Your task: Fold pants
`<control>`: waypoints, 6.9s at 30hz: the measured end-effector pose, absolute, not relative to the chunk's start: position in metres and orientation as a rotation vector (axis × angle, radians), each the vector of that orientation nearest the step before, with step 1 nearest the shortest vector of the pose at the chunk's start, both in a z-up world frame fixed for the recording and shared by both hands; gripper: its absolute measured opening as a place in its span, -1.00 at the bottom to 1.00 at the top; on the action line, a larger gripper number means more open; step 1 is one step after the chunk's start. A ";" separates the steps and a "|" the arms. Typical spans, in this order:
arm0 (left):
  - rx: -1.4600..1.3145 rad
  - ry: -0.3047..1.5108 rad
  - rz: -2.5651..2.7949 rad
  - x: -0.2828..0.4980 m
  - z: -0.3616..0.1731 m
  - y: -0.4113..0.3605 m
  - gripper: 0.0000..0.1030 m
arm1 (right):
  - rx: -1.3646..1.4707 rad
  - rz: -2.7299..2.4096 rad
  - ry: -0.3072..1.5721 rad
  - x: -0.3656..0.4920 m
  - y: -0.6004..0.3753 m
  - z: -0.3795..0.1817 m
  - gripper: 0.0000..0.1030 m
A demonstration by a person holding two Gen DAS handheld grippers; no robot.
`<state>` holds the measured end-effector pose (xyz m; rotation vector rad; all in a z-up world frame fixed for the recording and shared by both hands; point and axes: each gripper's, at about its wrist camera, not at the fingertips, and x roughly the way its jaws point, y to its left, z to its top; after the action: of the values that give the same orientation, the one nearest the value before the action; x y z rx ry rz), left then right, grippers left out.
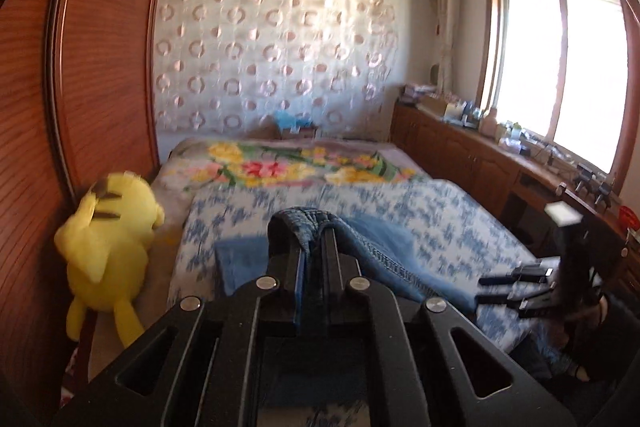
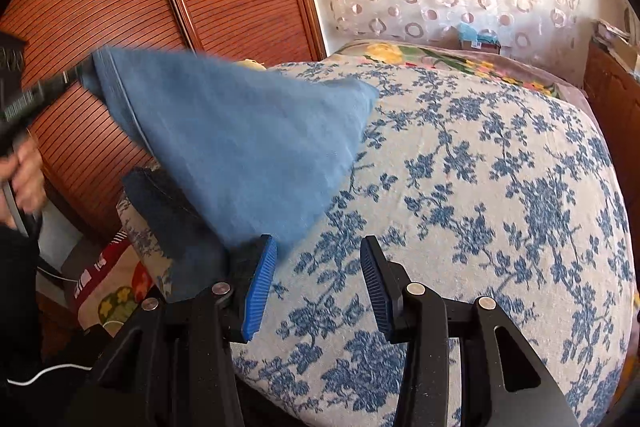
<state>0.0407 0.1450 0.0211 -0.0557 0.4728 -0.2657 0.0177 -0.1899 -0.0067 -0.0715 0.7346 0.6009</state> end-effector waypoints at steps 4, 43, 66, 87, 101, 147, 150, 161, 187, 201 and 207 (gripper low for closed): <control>-0.080 0.574 -0.245 0.042 -0.017 0.151 -0.85 | -0.078 0.614 0.716 0.024 -0.181 -0.003 -0.12; -0.148 0.717 -0.236 0.112 -0.069 0.165 -0.06 | -0.156 0.631 0.700 0.079 -0.131 -0.049 -0.04; -0.104 0.727 -0.291 0.116 -0.063 0.142 -0.70 | -0.133 0.621 0.691 0.089 -0.125 -0.069 -0.04; 0.013 0.673 -0.154 0.166 -0.021 0.162 -0.52 | -0.105 0.620 0.697 0.086 -0.128 -0.069 -0.04; -0.038 0.742 -0.140 0.144 -0.059 0.166 -0.27 | -0.105 0.621 0.698 0.086 -0.128 -0.069 -0.04; -0.051 0.849 -0.198 0.182 -0.084 0.142 -0.26 | -0.146 0.625 0.748 0.056 -0.140 -0.066 -0.04; -0.072 0.863 -0.205 0.185 -0.097 0.145 -0.26 | -0.158 0.618 0.734 0.052 -0.139 -0.068 -0.03; -0.064 0.817 -0.212 0.180 -0.104 0.144 -0.26 | -0.089 0.609 0.735 0.028 -0.185 -0.053 -0.03; -0.051 0.799 -0.205 0.179 -0.105 0.143 -0.26 | -0.142 0.540 0.682 0.022 -0.156 -0.054 -0.71; -0.049 0.797 -0.205 0.180 -0.103 0.143 -0.26 | -0.053 0.609 0.767 0.014 -0.182 -0.057 -0.69; -0.047 0.794 -0.204 0.180 -0.103 0.142 -0.26 | -0.090 0.593 0.722 0.007 -0.199 -0.035 -0.61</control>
<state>0.1797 0.1420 -0.1031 -0.0471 0.7936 -0.2035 0.0071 -0.1985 -0.0354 -0.0898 0.7220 0.5931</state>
